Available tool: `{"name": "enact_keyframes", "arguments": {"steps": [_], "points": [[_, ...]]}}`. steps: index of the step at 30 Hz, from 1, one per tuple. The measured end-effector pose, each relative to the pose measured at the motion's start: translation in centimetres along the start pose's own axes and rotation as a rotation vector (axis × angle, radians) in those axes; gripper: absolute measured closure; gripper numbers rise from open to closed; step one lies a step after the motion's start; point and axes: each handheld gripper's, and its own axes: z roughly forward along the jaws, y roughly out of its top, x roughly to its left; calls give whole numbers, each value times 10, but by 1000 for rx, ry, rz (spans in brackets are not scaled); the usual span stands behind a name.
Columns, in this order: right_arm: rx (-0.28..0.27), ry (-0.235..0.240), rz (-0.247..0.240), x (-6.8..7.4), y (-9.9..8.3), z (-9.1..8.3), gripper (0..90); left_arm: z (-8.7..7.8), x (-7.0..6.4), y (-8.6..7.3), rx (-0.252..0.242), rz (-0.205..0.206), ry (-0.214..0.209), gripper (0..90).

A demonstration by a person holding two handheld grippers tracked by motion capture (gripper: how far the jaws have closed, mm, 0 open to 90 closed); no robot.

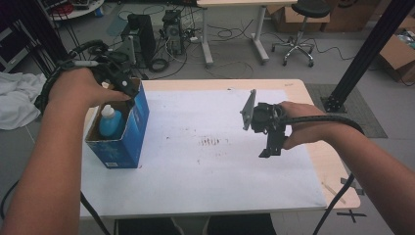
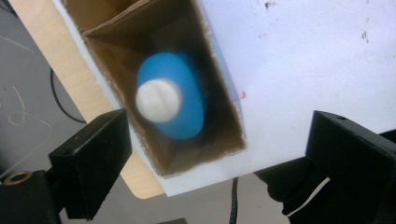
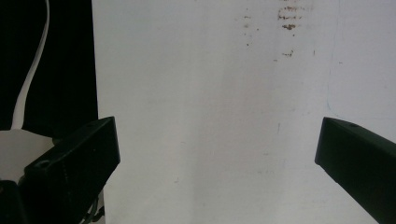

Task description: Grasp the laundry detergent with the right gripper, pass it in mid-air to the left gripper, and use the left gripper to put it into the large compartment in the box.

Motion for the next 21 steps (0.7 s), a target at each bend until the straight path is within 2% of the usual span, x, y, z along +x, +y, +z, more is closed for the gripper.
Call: {"name": "enact_keyframes", "arguments": {"steps": [1,3,6,7,9,11,12,13,14,15,16,18,21], "points": [[3,2,3,0,-1,0,0,0,-5,1,4,32,-14,29],[3,3,3,0,-1,0,0,0,-10,2,7,77,-13,10],[7,6,8,0,-2,1,0,0,-17,3,-2,122,-12,1],[5,6,7,0,-3,1,0,0,-17,3,-2,122,-12,1],[7,8,10,0,-4,1,0,-2,-24,4,-19,173,-11,1],[8,7,13,0,-5,1,0,-4,-30,4,-32,214,-32,1],[8,7,13,-1,-6,1,0,-4,-30,4,-32,214,-32,1],[8,7,13,-1,-6,1,0,-5,-34,5,-45,244,-46,1],[7,7,18,-1,-8,1,0,-7,-40,5,-53,292,-50,1],[7,7,18,-1,-8,1,0,-7,-40,5,-53,292,-50,1],[7,6,23,-2,-10,1,0,-9,-47,6,-73,345,-39,1],[13,8,23,-2,-11,1,0,-9,-52,8,-68,365,-44,1],[16,12,23,-2,-12,1,0,-8,-62,8,-73,450,-79,1]]}}
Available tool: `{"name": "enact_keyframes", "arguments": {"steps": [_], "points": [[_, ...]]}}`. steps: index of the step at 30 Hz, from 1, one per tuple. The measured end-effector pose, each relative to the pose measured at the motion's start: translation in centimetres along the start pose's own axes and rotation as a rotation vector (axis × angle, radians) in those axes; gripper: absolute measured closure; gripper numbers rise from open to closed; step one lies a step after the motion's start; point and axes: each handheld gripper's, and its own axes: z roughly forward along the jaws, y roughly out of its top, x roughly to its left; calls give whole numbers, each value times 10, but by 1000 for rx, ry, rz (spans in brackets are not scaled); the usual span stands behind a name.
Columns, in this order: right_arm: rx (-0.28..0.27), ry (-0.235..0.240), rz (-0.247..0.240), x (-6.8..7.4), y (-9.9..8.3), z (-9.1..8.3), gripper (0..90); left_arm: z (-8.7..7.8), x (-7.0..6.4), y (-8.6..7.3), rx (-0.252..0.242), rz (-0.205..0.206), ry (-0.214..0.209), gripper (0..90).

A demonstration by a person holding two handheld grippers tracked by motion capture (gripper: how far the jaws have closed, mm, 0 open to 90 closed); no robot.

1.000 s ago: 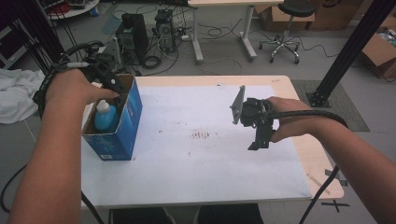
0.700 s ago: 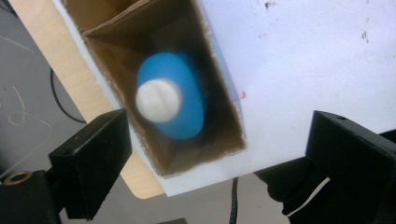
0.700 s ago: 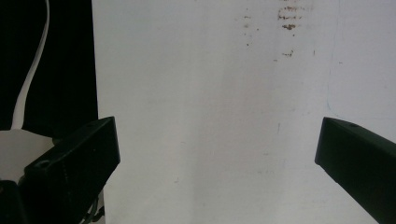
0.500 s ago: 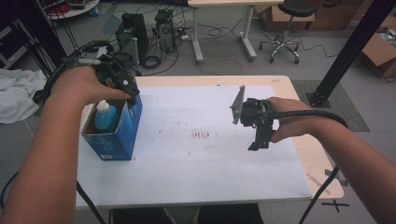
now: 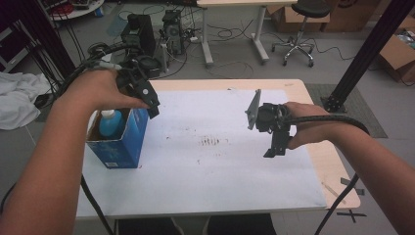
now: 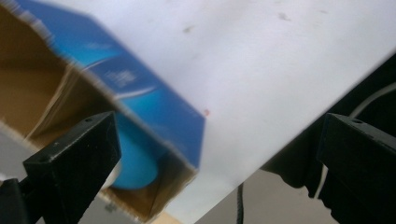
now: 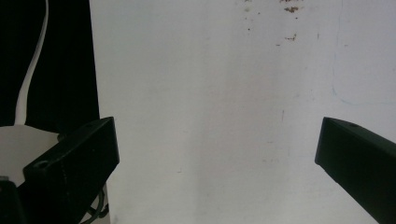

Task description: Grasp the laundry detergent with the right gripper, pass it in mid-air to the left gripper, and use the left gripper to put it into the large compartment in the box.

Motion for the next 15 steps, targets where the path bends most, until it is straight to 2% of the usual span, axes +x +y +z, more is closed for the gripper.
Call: {"name": "enact_keyframes", "arguments": {"steps": [3,4,5,6,7,8,9,10,11,13,15], "points": [[7,1,2,0,0,-1,0,4,-10,4,-3,102,-20,1],[8,1,1,0,-1,-1,0,4,-10,4,-3,102,-20,1],[10,2,3,0,0,-1,0,6,-13,5,4,131,-31,1],[12,3,3,-1,0,-2,0,9,-19,7,15,186,-32,1],[16,2,1,-1,0,-2,0,11,-22,7,20,216,-35,1],[17,2,4,-1,0,-2,0,11,-22,7,20,216,-35,1],[17,2,4,-1,0,-2,0,13,-28,8,21,281,-42,1],[17,2,4,-1,1,-3,0,14,-31,8,20,315,-47,1],[17,2,4,-1,1,-3,0,14,-31,8,20,315,-47,1],[16,2,8,-1,1,-4,0,16,-39,8,18,388,-62,1],[20,4,9,-1,1,-3,0,18,-44,9,26,434,-66,1]]}}
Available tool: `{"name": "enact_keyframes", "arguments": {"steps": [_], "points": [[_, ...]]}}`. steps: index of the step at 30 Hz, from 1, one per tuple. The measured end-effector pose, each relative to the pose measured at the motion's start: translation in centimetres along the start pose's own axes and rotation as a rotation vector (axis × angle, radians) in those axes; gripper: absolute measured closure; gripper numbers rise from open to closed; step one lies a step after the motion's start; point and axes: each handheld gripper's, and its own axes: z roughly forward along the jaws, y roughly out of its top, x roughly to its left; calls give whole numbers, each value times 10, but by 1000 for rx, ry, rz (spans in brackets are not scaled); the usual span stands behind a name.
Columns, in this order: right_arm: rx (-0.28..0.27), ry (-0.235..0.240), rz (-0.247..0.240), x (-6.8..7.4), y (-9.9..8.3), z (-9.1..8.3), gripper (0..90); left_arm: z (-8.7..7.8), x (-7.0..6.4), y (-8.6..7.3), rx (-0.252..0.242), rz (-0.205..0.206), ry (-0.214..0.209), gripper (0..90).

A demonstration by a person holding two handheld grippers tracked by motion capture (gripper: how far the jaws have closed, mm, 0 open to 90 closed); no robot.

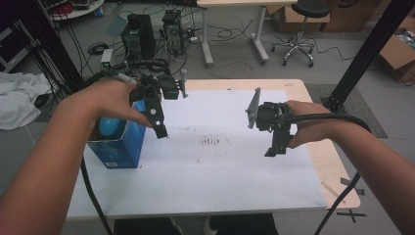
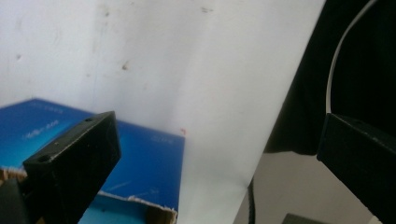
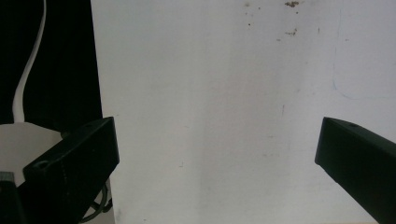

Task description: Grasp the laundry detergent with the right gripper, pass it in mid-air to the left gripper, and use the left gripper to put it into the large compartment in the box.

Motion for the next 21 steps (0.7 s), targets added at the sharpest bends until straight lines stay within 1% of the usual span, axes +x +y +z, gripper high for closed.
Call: {"name": "enact_keyframes", "arguments": {"steps": [3,6,8,10,11,12,15,19,21], "points": [[3,0,2,0,0,0,0,3,-7,4,2,61,-16,1],[12,1,1,0,1,0,0,3,-12,9,5,104,-18,1],[11,-2,-1,0,2,0,0,3,-14,11,3,113,-20,1],[8,-1,-6,0,3,0,0,2,-16,12,7,125,-10,1],[6,-1,-7,0,4,-1,0,2,-16,12,7,125,-10,1],[5,-1,-8,0,4,-1,0,1,-17,12,1,134,-5,1],[7,-3,-5,-1,4,-2,0,1,-18,11,0,127,2,1],[9,-6,-6,-2,5,-2,0,1,-19,10,-4,130,14,1],[6,-7,-4,-1,5,-2,0,0,-19,9,-7,128,13,1]]}}
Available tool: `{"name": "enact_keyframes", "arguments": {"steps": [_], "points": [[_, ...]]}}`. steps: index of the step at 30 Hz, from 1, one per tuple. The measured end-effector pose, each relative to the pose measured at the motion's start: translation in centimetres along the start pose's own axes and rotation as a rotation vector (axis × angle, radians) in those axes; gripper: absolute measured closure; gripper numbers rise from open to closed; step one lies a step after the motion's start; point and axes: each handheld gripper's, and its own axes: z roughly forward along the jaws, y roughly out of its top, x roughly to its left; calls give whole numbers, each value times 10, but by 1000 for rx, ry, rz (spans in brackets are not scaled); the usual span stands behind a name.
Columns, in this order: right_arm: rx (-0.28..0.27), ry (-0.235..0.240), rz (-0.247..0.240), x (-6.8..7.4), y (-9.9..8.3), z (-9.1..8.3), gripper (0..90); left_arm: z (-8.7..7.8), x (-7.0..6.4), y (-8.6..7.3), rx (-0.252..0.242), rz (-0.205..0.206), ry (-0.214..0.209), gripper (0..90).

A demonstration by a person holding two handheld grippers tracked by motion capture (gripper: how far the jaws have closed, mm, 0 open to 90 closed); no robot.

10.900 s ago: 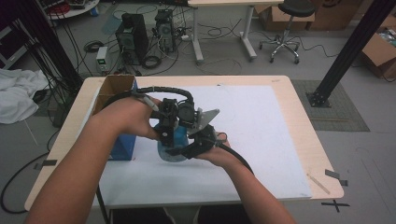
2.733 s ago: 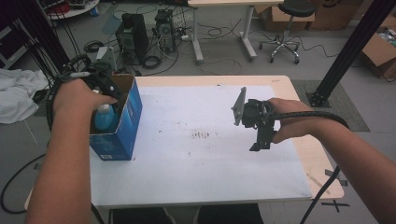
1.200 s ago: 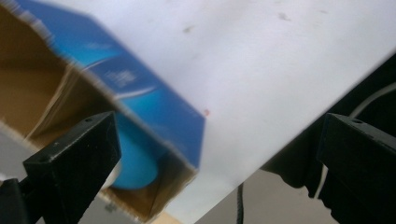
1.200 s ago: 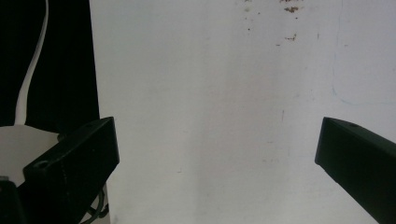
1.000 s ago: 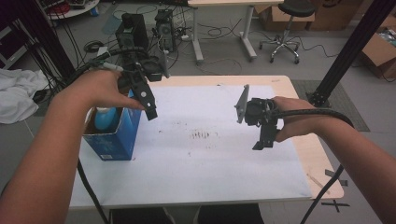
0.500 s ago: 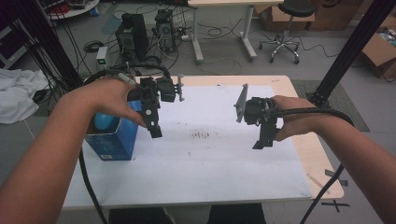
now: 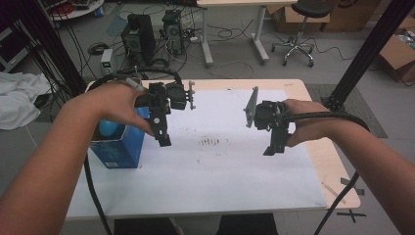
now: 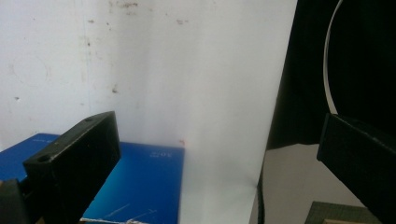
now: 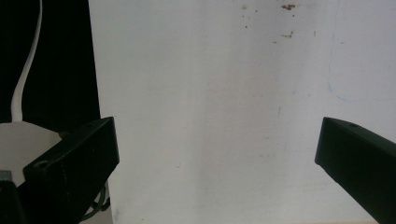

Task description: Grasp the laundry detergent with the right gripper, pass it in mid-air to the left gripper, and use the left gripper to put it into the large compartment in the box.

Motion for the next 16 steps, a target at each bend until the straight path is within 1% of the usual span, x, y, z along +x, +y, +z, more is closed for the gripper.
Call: {"name": "enact_keyframes", "arguments": {"steps": [5,16], "points": [[-2,2,-2,0,0,0,0,0,1,1,1,0,-2,1],[-2,2,6,1,-4,1,0,0,1,8,9,20,-1,1]]}}
